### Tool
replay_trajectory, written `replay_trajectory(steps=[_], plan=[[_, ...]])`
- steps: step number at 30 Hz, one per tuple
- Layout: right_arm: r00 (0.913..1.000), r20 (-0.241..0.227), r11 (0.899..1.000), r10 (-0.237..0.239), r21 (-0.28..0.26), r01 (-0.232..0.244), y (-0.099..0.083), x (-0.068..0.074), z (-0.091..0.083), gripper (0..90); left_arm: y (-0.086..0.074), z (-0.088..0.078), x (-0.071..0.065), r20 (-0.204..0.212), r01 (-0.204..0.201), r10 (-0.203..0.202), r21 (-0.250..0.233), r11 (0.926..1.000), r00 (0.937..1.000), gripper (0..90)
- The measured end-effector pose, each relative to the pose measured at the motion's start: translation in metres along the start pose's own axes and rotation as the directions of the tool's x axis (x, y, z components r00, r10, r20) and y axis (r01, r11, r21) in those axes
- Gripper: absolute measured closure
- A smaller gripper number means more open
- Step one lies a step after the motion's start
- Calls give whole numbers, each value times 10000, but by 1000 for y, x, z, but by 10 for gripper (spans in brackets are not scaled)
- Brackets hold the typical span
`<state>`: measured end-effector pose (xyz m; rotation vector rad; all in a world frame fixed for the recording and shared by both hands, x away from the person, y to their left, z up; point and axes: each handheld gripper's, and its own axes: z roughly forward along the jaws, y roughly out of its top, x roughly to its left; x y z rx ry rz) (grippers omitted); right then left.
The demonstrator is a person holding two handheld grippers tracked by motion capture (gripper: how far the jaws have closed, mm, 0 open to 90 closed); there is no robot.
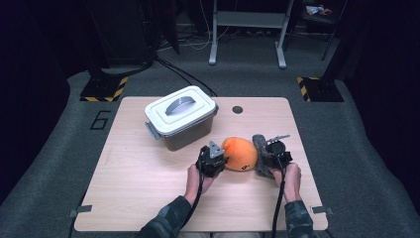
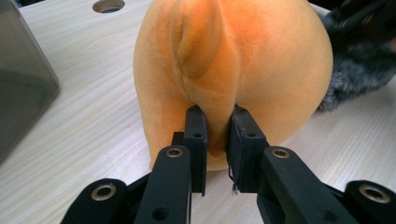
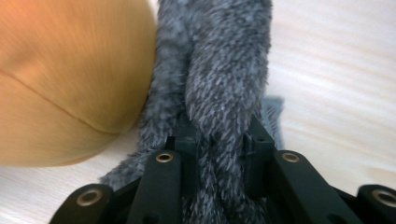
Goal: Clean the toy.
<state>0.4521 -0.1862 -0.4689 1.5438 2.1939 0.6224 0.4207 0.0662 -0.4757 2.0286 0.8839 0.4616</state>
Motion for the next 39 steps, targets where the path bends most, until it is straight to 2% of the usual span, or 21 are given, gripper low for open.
replay_trajectory(steps=[4,7,9,12,16,19,22,26,28,29,31,32,34,38,39], plan=[[10000,-38,9966,-46,-827,43,11,-2,-29,724,0,0,0,-21,21,-21,-6,10000,10000,789],[9996,-219,9905,-191,-1363,160,21,7,-52,723,0,0,0,-35,13,-13,0,10000,10000,787],[9981,-412,9846,-450,-1705,373,28,18,-64,722,0,0,0,-19,12,-12,15,10000,10000,787],[9945,-608,9777,-855,-1972,720,35,34,-72,722,0,0,0,-18,3,-3,39,10000,10000,784],[9869,-800,9748,-1401,-1859,1233,41,53,-64,722,0,0,0,3,58,-58,49,10000,10000,782],[9862,-566,9779,-1557,-1502,1458,41,59,-52,727,0,0,2,32,116,-116,47,9999,9999,767],[9871,-600,9806,-1486,-1382,1392,39,56,-46,734,0,0,4,88,106,-106,37,9999,9999,705],[9887,-510,9830,-1407,-1262,1334,35,52,-40,741,0,0,8,131,302,-305,236,9993,9994,538],[9890,-515,9828,-1384,-1305,1307,32,49,-38,741,-2,1,13,299,570,-579,298,9979,9979,475],[9888,-516,9828,-1398,-1291,1322,32,48,-38,742,-4,1,15,329,732,-742,331,9968,9967,468],[9893,-508,9834,-1369,-1270,1296,31,47,-38,742,-6,1,18,440,810,-826,361,9961,9956,442],[9887,-479,9824,-1423,-1288,1351,30,46,-37,743,-7,1,21,425,710,-732,521,9961,9964,441],[9891,-478,9831,-1390,-1265,1320,29,43,-35,743,-10,3,24,491,876,-902,520,9948,9947,438],[9903,-396,9841,-1333,-1235,1275,27,39,-34,744,-15,9,32,645,1311,-1357,708,9888,9886,448],[9903,-387,9842,-1337,-1222,1282,26,38,-34,744,-16,10,34,697,1310,-1367,805,9881,9882,453]])
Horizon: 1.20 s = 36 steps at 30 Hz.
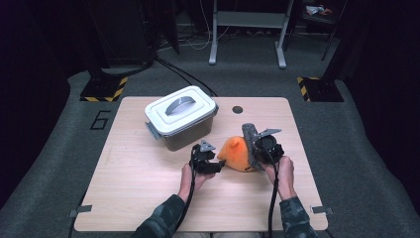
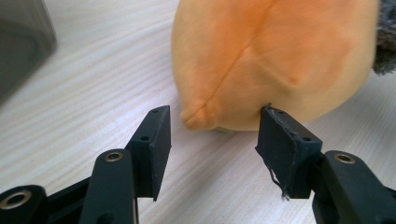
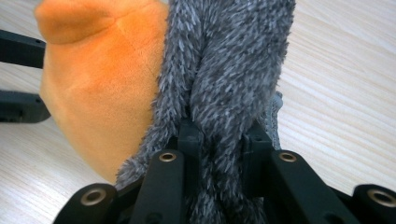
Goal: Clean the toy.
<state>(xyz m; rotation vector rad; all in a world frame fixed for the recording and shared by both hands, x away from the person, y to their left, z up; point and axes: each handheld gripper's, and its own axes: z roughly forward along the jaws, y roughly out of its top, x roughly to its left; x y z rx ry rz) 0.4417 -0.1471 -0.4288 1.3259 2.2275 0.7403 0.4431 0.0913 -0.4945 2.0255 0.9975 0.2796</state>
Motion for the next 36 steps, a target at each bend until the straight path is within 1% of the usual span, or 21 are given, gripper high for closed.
replay_trajectory(steps=[2,3,7,8,10,12,13,15,16,17,21,23,24,25,28,29,31,32,34,35,36], plan=[[10000,-22,10000,74,0,-74,-2,-1,0,744,0,3,2,276,161,-159,-68,9998,9995,465],[10000,28,10000,43,1,-43,-2,-2,0,745,0,4,1,206,52,-49,-124,9999,9998,477],[10000,35,10000,84,18,-84,-4,-4,1,745,1,6,0,381,-164,174,-268,9995,9991,525],[10000,24,10000,89,17,-89,-4,-4,2,745,1,7,0,411,-200,213,-310,9993,9989,569],[9999,22,9999,130,31,-130,-4,-5,2,745,1,7,-2,379,-307,320,-358,9989,9988,626],[9998,96,9999,147,10,-147,-5,-5,2,745,1,8,-4,285,-377,392,-503,9980,9988,719],[9996,96,9997,248,62,-249,-5,-6,1,745,2,7,-4,229,-511,522,-462,9976,9984,767],[9997,105,9997,230,-48,-229,-6,-7,1,745,2,7,-5,94,-622,628,-509,9968,9980,835],[9993,140,9994,352,-55,-351,-6,-8,1,744,3,5,-6,-14,-717,717,-498,9962,9974,853],[9993,210,9994,324,-161,-320,-7,-9,0,744,3,5,-7,-13,-687,688,-586,9959,9976,859],[9977,415,9974,532,-504,-511,-7,-11,-6,745,7,1,-11,-276,-1055,1038,-711,9919,9942,868],[9972,514,9968,547,-609,-515,-7,-12,-10,745,11,-2,-13,-409,-1250,1220,-833,9887,9917,871],[9966,594,9959,574,-731,-531,-7,-13,-11,745,13,-4,-14,-473,-1271,1233,-908,9877,9912,871],[9962,634,9956,594,-768,-545,-7,-14,-13,745,16,-6,-16,-624,-1469,1412,-975,9843,9880,872],[9953,642,9937,726,-899,-667,-6,-16,-18,745,26,-15,-17,-783,-1682,1593,-1257,9777,9841,874],[9956,594,9934,729,-934,-672,-6,-16,-20,745,32,-19,-18,-931,-1865,1749,-1358,9730,9802,874],[9949,613,9919,797,-1041,-730,-5,-17,-25,745,39,-24,-19,-1024,-2028,1887,-1509,9675,9767,875],[9948,607,9904,817,-1166,-742,-4,-17,-28,745,42,-27,-20,-1085,-2135,1976,-1619,9634,9743,874],[9963,510,9871,694,-1483,-612,-1,-16,-37,745,47,-31,-23,-1180,-2435,2261,-1631,9561,9669,875],[9965,491,9860,679,-1559,-595,0,-14,-40,745,49,-32,-25,-1203,-2492,2316,-1617,9548,9653,875],[9970,428,9835,647,-1719,-564,2,-12,-44,744,50,-33,-26,-1194,-2502,2322,-1687,9534,9653,874]])
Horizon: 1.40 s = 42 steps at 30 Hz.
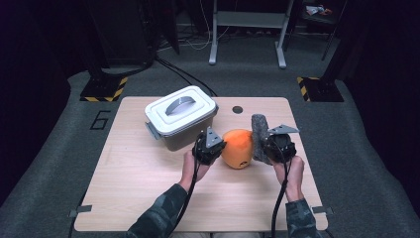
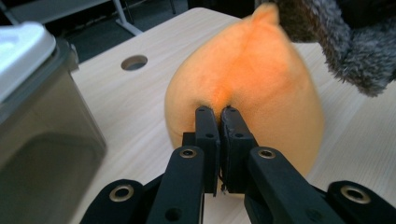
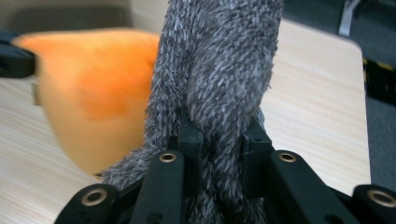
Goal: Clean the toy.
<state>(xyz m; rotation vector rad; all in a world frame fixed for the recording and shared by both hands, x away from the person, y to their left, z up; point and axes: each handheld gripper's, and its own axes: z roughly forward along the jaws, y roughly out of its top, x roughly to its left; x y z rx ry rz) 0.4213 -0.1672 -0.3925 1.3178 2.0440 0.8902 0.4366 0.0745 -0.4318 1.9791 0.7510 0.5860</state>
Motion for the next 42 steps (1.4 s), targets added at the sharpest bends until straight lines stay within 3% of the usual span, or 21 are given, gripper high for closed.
replay_trajectory(steps=[4,11,15,21,27,36,42], plan=[[9979,-524,9987,-383,-364,364,12,15,-9,741,1,2,-3,80,-93,93,51,9999,9999,873],[9878,-1000,9929,-1192,-150,1183,21,50,5,737,2,4,-9,160,-245,245,0,9997,9996,871],[9859,-801,9888,-1468,165,1486,20,60,17,737,2,5,-10,161,-381,380,32,9993,9991,871],[9909,-599,9914,-1205,432,1232,17,51,20,738,-1,6,-8,241,-388,386,77,9992,9990,871],[9969,-127,9936,-781,802,789,10,29,25,738,-1,6,-6,184,-402,400,141,9991,9990,872],[9985,395,9909,-376,1305,322,1,6,32,736,-1,6,-5,90,-404,403,109,9991,9991,870],[9991,322,9960,-287,857,259,4,6,18,735,-1,6,-6,75,-436,435,125,9990,9990,870]])
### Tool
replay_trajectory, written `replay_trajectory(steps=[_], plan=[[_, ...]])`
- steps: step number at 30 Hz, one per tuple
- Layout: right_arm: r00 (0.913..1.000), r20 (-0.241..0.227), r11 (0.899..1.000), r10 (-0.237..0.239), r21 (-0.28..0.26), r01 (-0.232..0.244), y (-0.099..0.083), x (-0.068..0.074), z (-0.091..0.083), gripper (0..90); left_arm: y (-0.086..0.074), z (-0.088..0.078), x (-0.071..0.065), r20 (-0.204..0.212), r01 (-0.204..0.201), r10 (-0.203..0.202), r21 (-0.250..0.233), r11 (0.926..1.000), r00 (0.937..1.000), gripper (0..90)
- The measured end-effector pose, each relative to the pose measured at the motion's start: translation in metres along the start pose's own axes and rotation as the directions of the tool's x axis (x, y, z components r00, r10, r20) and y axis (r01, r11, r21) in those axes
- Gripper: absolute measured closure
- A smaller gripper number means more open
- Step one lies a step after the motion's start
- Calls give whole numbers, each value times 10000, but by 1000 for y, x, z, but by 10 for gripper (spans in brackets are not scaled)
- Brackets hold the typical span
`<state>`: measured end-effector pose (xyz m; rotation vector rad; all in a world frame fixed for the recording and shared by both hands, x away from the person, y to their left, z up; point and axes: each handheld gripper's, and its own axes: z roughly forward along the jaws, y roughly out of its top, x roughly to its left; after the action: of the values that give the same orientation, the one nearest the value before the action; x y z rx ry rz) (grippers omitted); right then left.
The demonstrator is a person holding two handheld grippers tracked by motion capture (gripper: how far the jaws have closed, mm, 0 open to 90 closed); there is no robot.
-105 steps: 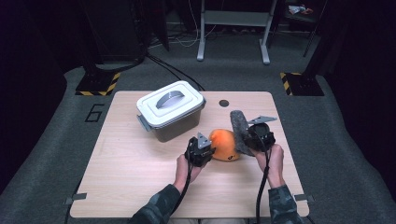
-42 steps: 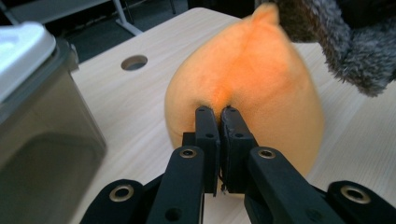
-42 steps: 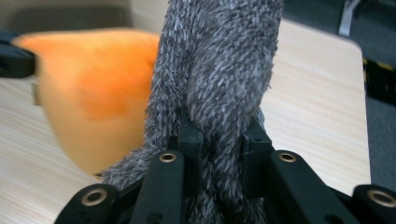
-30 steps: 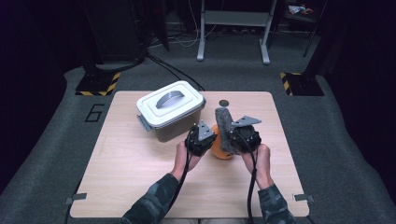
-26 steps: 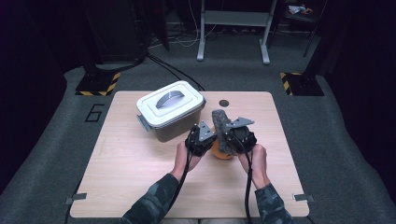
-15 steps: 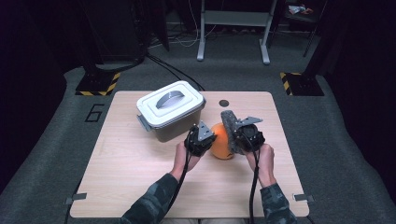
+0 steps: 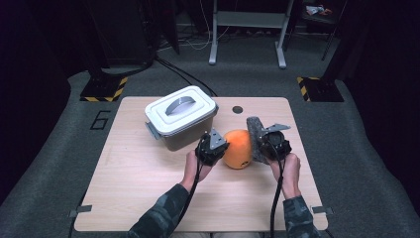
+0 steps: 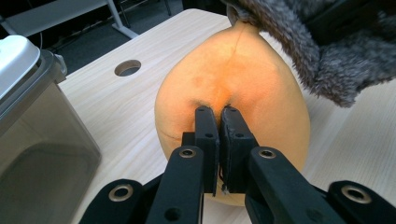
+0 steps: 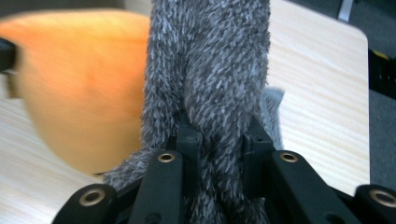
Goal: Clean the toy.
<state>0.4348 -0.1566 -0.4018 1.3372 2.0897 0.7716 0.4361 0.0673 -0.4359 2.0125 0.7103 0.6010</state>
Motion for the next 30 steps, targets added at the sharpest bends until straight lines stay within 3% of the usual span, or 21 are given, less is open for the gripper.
replay_trajectory(steps=[8,13,15,21,30], plan=[[9942,-815,9960,-700,-603,652,14,30,-16,733,1,1,-2,117,-34,35,-74,10000,9999,870],[9854,-1168,9919,-1239,-436,1196,19,49,-8,732,2,1,-4,165,-130,132,-71,9999,9998,870],[9850,-1034,9902,-1384,-315,1358,18,51,-3,733,2,1,-4,237,-149,149,-8,9999,9996,870],[9910,-938,9954,-958,-128,950,15,42,0,733,1,1,-4,245,-176,178,-62,9998,9995,870],[9981,-506,9990,-361,252,374,8,16,6,733,1,1,-3,285,-129,130,-31,9999,9995,870]])
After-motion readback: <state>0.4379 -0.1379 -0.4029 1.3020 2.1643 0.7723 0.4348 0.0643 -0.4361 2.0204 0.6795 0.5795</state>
